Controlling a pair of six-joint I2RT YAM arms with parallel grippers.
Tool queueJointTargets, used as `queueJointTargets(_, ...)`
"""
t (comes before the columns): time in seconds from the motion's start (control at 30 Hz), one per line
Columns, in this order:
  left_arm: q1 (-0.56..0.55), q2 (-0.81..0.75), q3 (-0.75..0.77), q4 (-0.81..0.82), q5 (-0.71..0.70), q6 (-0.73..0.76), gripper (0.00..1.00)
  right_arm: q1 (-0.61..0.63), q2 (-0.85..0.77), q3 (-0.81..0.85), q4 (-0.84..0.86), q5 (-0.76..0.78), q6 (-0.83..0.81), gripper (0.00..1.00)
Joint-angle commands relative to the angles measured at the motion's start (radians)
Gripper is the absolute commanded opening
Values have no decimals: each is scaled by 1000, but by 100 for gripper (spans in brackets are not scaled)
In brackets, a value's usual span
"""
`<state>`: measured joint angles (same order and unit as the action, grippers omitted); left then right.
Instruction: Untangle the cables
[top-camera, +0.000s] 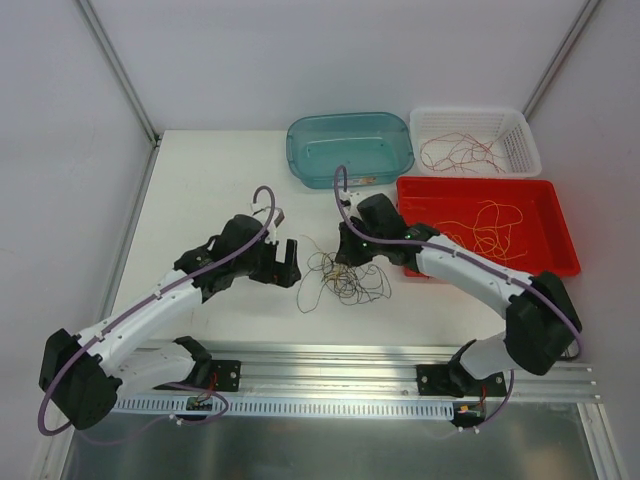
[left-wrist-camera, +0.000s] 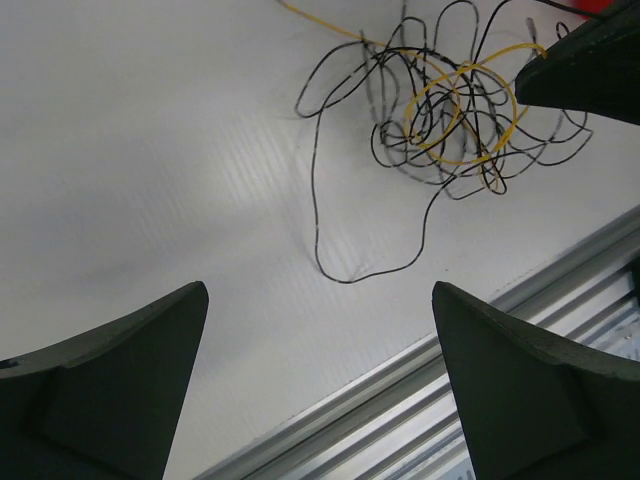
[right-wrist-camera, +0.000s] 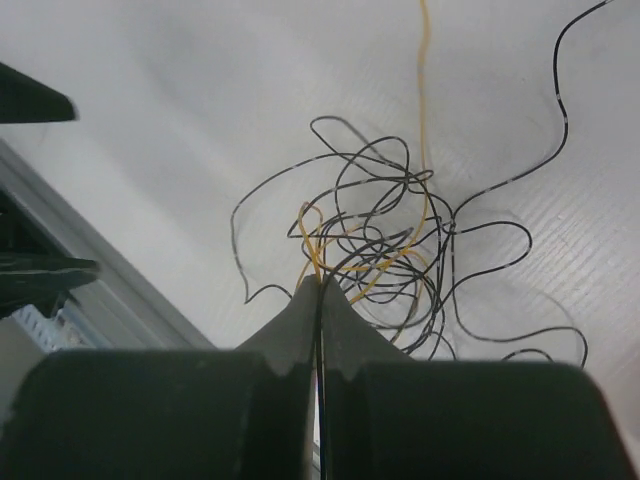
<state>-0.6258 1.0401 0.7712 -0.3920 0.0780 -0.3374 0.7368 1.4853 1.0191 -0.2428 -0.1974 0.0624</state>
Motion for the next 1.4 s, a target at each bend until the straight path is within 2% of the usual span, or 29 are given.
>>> queueJointTargets(0.0,-57,-34,-1,84,-12,-130,96,36,-127,32,-35,30,-13,1)
queueJointTargets(0.1,-113,-48,-1,126,-53,-210,95,61,-190,53,-64,50,-19,1)
queueJointTargets(0.3,-198,-58,17,194,-106,-216,93,101,-257,67,-70,-3,-52,1)
queueJointTargets(0.53,-255,-38,25,263,-20,-37,89,124,-278,47,-47,-91,-91,1)
queueJointTargets(0.77,-255,-23,19,278,-15,112,79,130,-292,55,-59,-175,-144,1)
queueJointTargets(0.9,-255,-31,20,283,15,210,67,133,-304,36,-59,-194,-167,1)
queueJointTargets(1.0,-255,-28,23,285,58,253,50,133,-313,26,-46,-214,-176,2)
queueJointTargets(1.13,-255,1,45,285,92,261,19,133,-306,29,-46,-214,-185,2)
queueJointTargets(1.17,-253,6,48,285,91,258,7,131,-300,27,-47,-211,-190,2)
queueJointTargets(1.2,-255,8,51,283,85,255,3,133,-296,26,-49,-205,-191,2)
queueJointTargets(1.37,-253,-41,71,280,-15,225,0,124,-266,-16,-55,-90,-184,9)
